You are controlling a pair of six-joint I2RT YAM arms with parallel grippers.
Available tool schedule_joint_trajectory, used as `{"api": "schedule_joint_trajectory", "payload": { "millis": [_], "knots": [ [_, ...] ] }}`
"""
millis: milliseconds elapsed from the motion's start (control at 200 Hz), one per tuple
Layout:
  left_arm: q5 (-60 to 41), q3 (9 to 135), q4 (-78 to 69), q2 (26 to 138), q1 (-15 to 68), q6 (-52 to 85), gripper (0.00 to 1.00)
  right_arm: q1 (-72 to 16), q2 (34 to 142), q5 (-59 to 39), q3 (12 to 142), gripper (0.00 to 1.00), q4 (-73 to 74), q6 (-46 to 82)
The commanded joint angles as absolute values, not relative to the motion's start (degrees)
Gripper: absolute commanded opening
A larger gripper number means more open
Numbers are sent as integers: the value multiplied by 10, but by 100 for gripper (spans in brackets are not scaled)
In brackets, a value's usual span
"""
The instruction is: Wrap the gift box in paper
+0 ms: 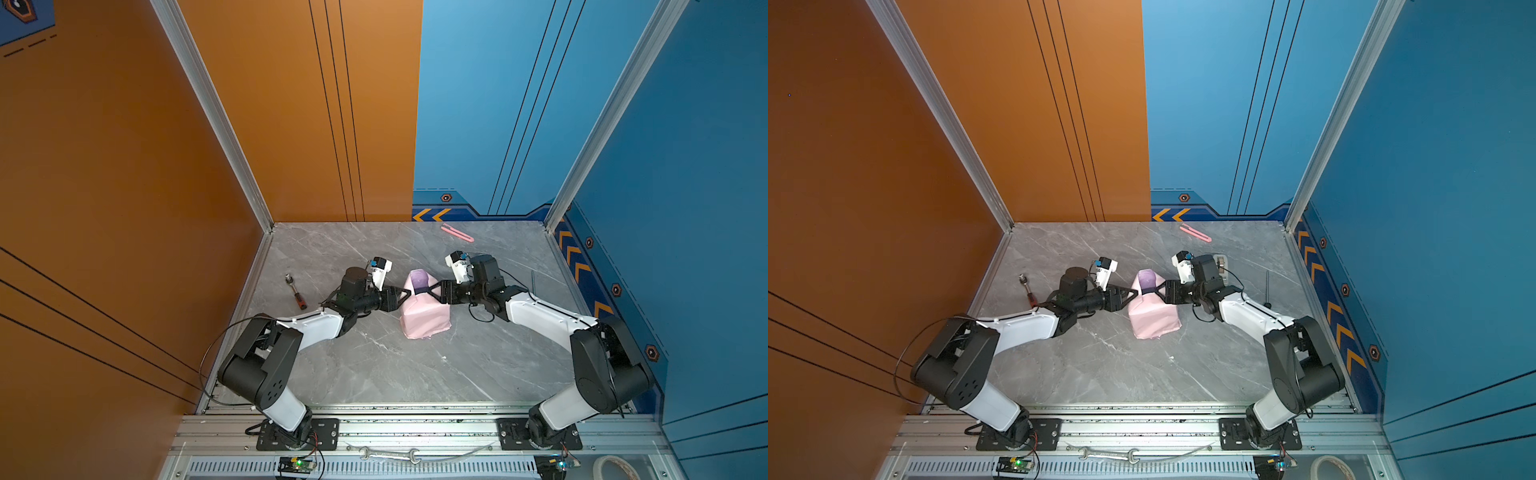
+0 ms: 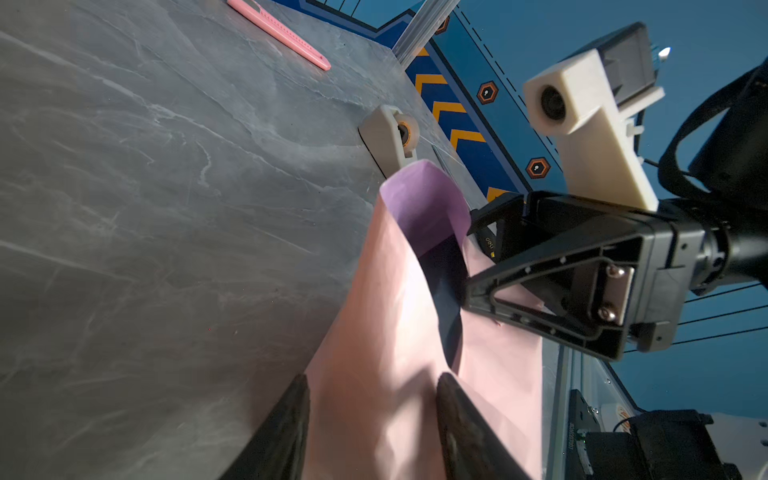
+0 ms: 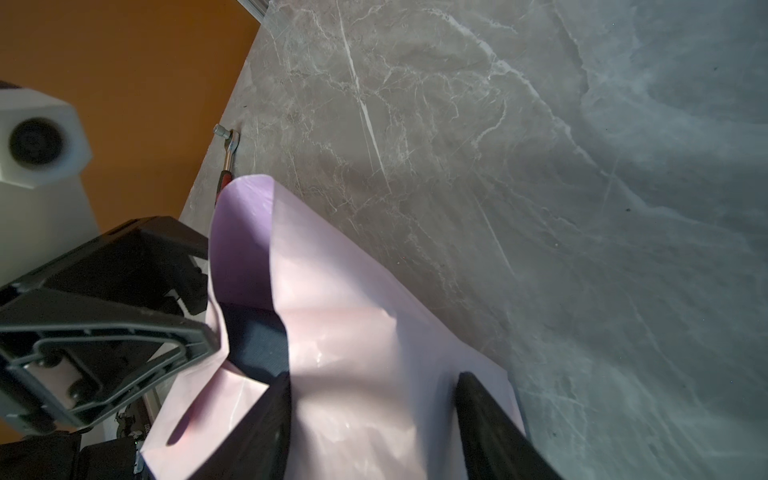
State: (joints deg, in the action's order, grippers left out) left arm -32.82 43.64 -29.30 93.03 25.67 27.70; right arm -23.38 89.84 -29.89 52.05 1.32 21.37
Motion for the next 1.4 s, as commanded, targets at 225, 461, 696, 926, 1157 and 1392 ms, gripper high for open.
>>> {"api": "schedule_joint_trajectory", "payload": {
  "millis": [225,461,696,926,1157,1392],
  "knots": [
    [-424,474,-301,979,257,249,39,-237,937,-335,488,63,-81,164],
    [-428,487,-312,984,269,253,17,-233,938,-335,500,64,-91,157],
    [-362,465,-305,944,292,223,1,-228,894,-325,496,67,-78,188],
    [-269,459,-244,897,326,149,2,-223,898,-318,491,67,-87,186],
    [-152,458,-176,853,344,104,6,-220,862,-318,477,70,-83,198],
    [-81,445,-165,835,361,100,12,-208,834,-346,464,70,-47,228]
  ]
}}
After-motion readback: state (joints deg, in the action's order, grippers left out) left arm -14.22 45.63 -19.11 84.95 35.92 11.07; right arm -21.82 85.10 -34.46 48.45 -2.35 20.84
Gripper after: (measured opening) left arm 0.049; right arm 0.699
